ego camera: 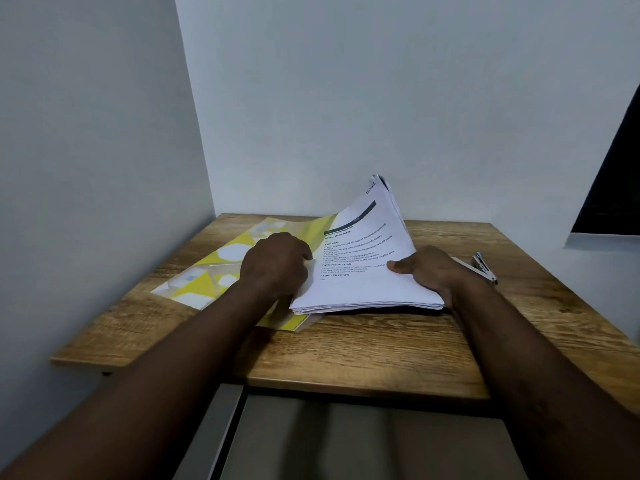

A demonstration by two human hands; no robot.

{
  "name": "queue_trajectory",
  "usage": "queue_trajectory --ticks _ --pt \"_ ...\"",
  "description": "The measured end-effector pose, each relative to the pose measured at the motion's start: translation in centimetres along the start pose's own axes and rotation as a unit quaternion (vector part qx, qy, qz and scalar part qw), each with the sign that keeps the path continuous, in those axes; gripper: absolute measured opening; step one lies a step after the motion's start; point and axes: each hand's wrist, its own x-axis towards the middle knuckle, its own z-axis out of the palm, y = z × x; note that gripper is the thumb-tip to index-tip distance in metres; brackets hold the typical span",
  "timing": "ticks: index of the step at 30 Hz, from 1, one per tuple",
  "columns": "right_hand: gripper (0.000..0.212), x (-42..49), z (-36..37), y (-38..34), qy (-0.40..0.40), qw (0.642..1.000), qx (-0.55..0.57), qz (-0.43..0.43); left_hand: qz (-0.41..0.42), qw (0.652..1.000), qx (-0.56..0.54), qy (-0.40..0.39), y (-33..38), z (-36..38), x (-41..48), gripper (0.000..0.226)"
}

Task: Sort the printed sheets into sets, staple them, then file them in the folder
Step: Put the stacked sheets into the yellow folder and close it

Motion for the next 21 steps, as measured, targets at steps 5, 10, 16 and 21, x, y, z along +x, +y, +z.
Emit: queue_trajectory --ticks 5,10,16,21 --pt "0.041 -0.1 0.5 -0.3 0.026 1.000 -0.011 0.005 0.007 0.999 0.018 -0.049 -0.3 -0.4 -0.8 0.051" --pt "0.035 -0.7 1.1 -0.7 0.022 1.000 -0.016 0.014 0.010 1.000 0.014 -0.018 0.2 -0.7 -1.0 0.042" --pt "0.029 -0.9 1.8 -0.8 0.052 0.999 -0.003 0.012 0.025 0.999 0.020 -0.021 3.3 -0.4 -0.5 0.035" --pt "0.039 -1.0 2.5 -0.6 0.075 0.997 -0.010 -0.013 -0.002 1.000 0.011 -0.019 5.8 -0.2 -0.7 0.019"
